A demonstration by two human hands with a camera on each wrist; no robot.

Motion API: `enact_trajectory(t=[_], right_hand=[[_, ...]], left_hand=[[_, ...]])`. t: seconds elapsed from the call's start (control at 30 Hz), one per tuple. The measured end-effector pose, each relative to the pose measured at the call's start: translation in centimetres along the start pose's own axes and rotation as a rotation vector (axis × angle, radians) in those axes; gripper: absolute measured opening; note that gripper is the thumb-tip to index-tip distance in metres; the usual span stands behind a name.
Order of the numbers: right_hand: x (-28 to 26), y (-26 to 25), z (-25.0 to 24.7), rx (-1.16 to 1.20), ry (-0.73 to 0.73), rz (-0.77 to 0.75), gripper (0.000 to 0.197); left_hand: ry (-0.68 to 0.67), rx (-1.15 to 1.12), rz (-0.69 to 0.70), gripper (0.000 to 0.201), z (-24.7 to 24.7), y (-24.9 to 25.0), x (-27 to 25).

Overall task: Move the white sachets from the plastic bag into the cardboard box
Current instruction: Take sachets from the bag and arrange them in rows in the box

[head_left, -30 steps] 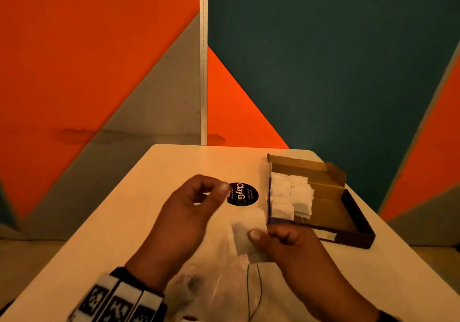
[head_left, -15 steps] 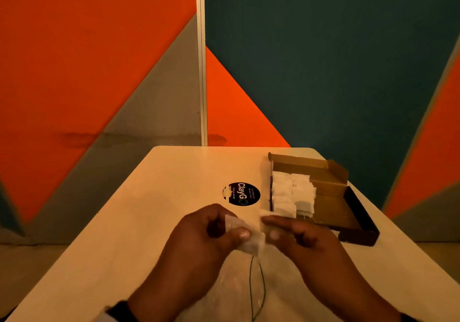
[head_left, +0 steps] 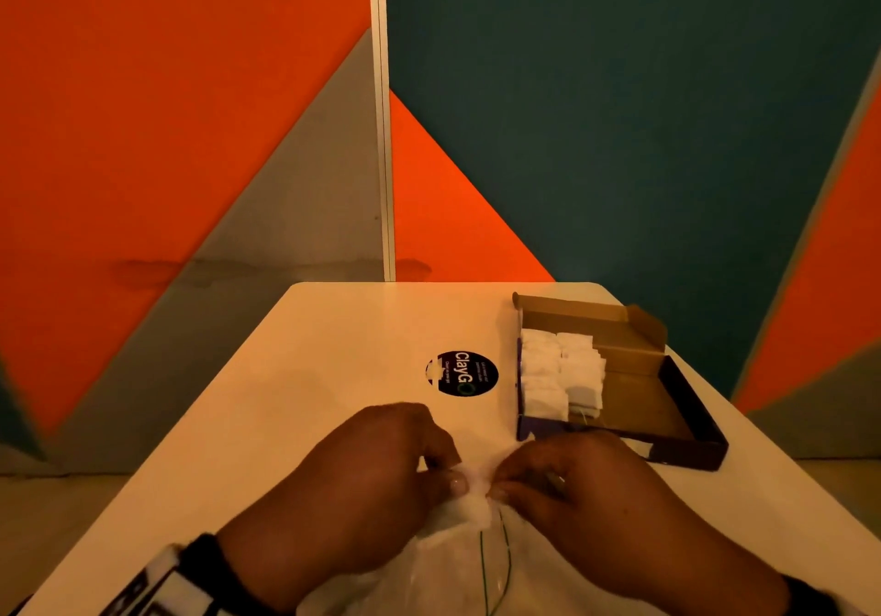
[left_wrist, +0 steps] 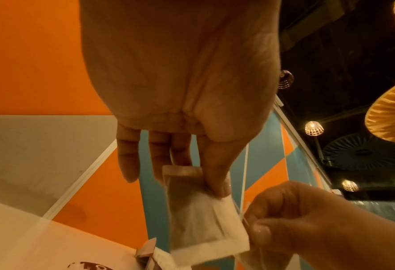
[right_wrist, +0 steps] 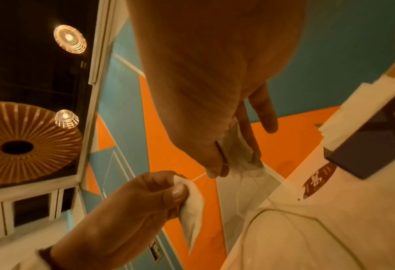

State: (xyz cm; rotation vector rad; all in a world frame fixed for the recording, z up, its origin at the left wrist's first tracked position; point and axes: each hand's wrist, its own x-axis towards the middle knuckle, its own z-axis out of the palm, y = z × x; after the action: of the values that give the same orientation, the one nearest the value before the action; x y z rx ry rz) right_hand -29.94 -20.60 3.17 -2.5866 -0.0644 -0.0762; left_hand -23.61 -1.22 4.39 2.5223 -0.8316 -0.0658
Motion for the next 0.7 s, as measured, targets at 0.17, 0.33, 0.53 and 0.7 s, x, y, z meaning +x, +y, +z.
enact_trajectory(t=[0.17,0.33,0.53,0.7], right_hand=[[0.7,0.8,-1.2,-0.176,0.052,-0.006,0.024],[2.4,1.5,-2.1,0.034,0.231,0.064,0.013],[3.0,0.9,0.1,0.241,0.144,0.114,0.010],[2.2,0.1,2.0,0.344,0.056,0.097,0.008]], left_hand=[[0.061,-0.130,-0.033,0.014,-0.6,-2.1,0.5],[0.118,-0.514,-0.019,0.011,-0.8,-3.3,1.1],[0.277,-1.025,0.024,0.005,0.4,-2.7,1.6],[0.290,-1.286,0.015,0.017,1.6,-2.3,2.0]])
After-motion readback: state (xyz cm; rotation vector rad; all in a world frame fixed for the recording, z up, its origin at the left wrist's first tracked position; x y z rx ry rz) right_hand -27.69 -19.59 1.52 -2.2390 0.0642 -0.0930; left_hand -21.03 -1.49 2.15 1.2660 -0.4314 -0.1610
